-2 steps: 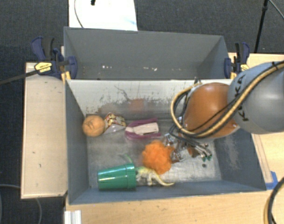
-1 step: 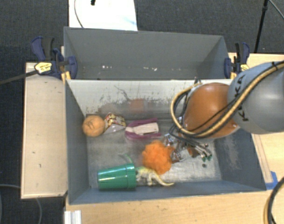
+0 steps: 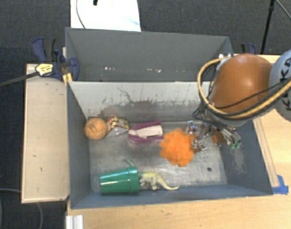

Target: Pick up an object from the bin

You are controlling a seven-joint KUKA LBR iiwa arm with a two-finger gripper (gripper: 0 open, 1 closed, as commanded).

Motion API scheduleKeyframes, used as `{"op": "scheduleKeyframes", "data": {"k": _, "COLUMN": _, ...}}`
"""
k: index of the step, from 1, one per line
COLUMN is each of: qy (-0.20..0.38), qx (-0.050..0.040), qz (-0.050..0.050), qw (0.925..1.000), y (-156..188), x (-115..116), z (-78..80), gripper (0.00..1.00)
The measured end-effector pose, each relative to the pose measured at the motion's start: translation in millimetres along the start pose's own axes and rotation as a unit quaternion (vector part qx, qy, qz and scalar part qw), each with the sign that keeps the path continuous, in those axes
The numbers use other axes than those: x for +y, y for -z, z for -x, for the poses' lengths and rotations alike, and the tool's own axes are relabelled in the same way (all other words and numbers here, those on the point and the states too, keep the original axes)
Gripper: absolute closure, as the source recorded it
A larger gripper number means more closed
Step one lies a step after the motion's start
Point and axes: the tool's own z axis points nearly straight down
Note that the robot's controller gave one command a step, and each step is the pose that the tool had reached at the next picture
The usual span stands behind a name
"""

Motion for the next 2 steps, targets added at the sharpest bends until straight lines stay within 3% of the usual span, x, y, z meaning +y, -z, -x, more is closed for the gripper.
{"op": "scheduleKeyframes", "data": {"k": 1, "qy": -0.001, "qx": 0.0002, "qz": 0.0, "qw": 1.0, "y": -0.1, "x": 0.0, "z": -0.1, "gripper": 1.0}}
{"op": "scheduleKeyframes", "data": {"k": 2, "qy": 0.036, "qx": 0.0028, "qz": 0.001, "qw": 0.9993, "y": 24.0, "x": 1.8, "z": 0.6, "gripper": 1.0}}
